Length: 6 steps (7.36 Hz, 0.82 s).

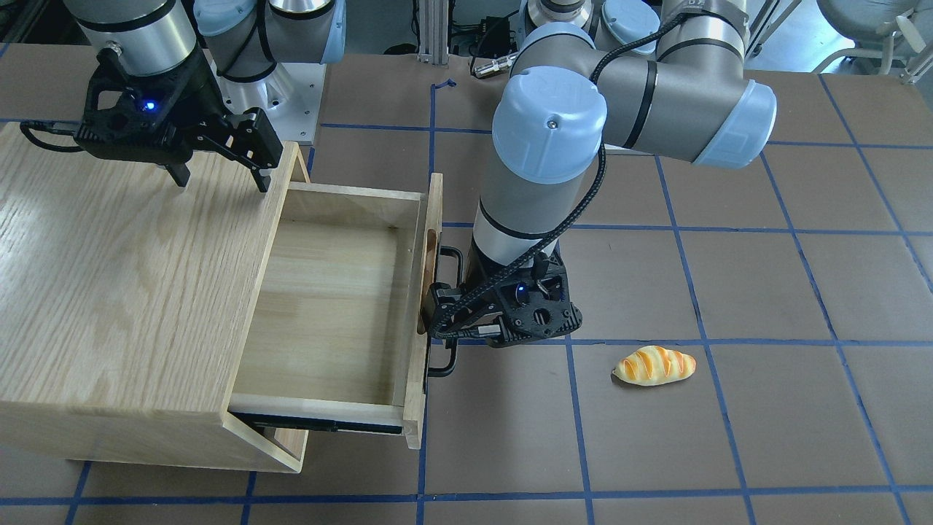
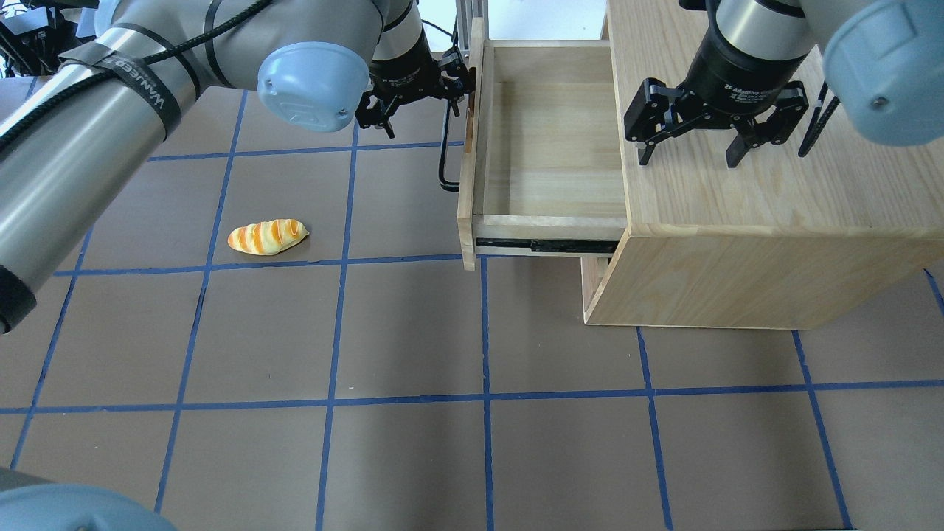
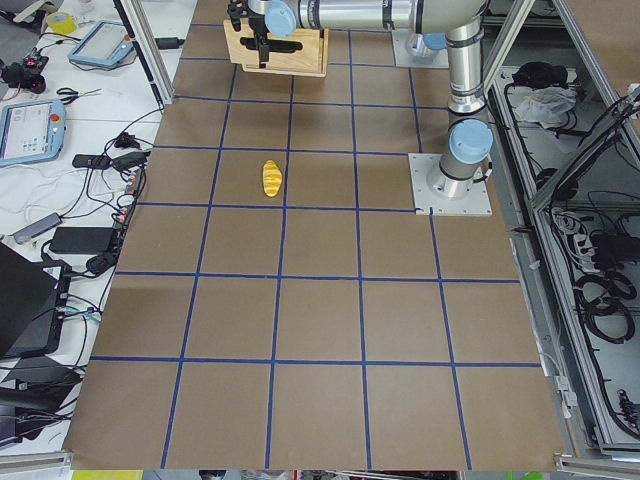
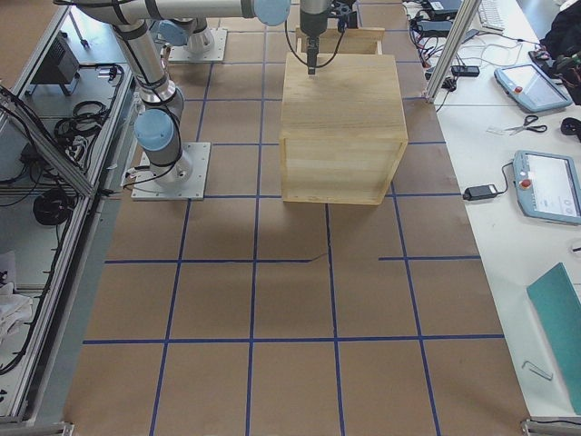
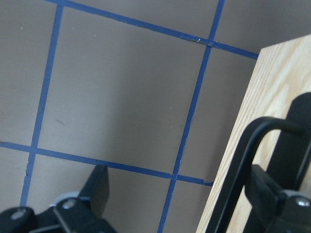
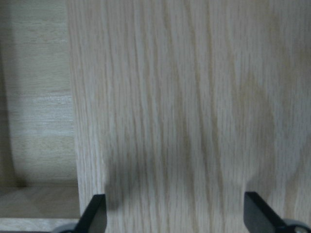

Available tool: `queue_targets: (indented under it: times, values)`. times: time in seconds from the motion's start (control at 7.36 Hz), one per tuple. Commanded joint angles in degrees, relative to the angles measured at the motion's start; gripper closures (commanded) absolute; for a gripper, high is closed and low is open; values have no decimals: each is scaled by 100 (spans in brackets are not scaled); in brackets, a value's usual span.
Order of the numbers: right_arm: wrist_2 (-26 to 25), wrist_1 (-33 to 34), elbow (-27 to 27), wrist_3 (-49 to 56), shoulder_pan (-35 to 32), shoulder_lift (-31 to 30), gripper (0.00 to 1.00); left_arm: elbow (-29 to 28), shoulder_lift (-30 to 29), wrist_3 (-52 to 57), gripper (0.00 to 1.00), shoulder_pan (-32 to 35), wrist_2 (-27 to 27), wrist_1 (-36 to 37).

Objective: Open upper drawer

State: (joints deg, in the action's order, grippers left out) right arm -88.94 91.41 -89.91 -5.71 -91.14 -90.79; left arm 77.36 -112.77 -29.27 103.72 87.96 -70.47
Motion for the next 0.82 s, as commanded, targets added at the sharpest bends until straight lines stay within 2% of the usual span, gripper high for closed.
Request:
queue_targets:
  times: [0.0, 0.68]
  values:
    - [0, 0, 0, 0, 0, 0, 0, 6, 62, -8, 0, -158, -15, -116]
    - [8, 0, 0, 0, 0, 0, 0, -54, 247, -61, 0, -177, -42, -466]
